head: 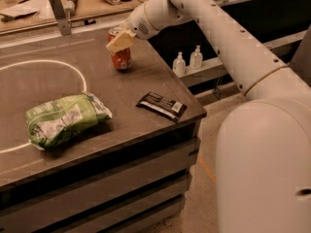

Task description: Move coke can near green jalapeno chip bag

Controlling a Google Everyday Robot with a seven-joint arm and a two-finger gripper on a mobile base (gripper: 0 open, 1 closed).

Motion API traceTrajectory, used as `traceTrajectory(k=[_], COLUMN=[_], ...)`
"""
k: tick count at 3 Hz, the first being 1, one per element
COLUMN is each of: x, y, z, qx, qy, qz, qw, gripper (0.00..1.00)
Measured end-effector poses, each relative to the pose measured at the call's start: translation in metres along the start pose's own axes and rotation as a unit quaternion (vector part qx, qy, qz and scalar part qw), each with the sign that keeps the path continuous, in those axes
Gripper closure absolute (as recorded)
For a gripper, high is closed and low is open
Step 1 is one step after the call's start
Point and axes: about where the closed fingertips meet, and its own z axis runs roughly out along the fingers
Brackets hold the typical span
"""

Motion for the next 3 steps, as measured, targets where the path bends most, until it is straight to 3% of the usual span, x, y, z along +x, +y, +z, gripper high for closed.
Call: traceTrajectory(k=[1,3], x=[-0.031,-0.055], y=[0.033,0.082], z=[0.021,0.051], qx=[-0.052,-0.102], qy=[-0.019,-0.028], qz=[-0.034,-0.073], qw=[0.9979,0.9917], gripper=[1.0,1.0])
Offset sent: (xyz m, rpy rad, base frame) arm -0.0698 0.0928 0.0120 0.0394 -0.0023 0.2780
